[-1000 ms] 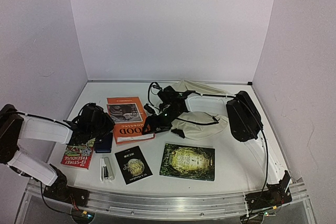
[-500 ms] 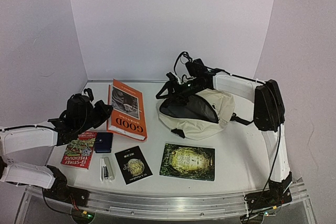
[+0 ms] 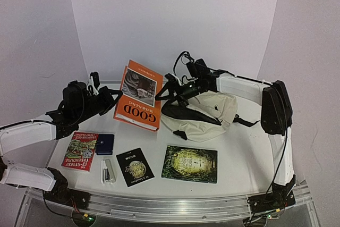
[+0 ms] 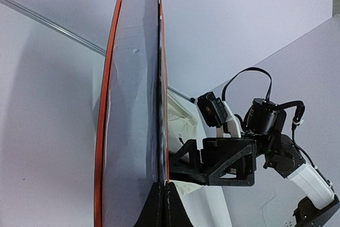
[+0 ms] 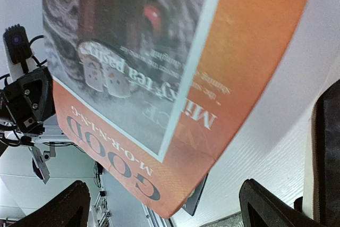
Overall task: Pack the student bag
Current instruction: Pick up the book from the center of the board.
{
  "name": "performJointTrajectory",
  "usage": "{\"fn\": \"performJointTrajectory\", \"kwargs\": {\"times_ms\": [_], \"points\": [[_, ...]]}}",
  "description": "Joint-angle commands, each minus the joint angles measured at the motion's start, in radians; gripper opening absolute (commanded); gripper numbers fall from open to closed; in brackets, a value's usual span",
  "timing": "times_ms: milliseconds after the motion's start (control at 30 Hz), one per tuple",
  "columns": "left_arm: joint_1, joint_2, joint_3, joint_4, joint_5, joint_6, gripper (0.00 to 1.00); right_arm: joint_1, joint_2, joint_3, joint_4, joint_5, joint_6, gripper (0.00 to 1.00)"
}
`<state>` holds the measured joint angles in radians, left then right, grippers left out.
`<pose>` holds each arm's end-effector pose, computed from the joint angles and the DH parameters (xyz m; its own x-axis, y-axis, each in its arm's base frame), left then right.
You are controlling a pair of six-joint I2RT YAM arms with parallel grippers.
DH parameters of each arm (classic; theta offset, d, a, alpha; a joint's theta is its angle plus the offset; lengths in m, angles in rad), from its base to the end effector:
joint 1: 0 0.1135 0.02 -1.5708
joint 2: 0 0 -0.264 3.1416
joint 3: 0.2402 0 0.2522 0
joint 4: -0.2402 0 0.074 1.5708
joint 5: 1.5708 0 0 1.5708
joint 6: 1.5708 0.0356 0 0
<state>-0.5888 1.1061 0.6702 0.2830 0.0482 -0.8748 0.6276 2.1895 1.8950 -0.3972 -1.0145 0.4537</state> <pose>0.2131 -0.1444 0.2838 -0.5373 -0.5629 -0.6280 0.2839 0.5805 -0.7632 0.3841 0.3160 0.2557 -0.8320 -0.3176 -0.4548 -0.5283 0.2032 0.8244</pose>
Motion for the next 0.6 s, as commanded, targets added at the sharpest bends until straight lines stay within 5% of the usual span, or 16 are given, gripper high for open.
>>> {"fn": "performJointTrajectory", "kwargs": {"times_ms": [0,433,567], "points": [[-0.003,-0.010,0.087,0.122,0.091,0.020,0.00,-0.033,-0.080,0.001,0.054,0.018,-0.010,0.98],[-0.003,0.044,0.124,0.230,0.182,-0.050,0.00,-0.057,-0.131,-0.134,0.317,-0.098,0.097,0.98],[-0.002,0.082,0.111,0.308,0.212,-0.104,0.00,-0.056,-0.143,-0.200,0.614,-0.169,0.322,0.96]]}}
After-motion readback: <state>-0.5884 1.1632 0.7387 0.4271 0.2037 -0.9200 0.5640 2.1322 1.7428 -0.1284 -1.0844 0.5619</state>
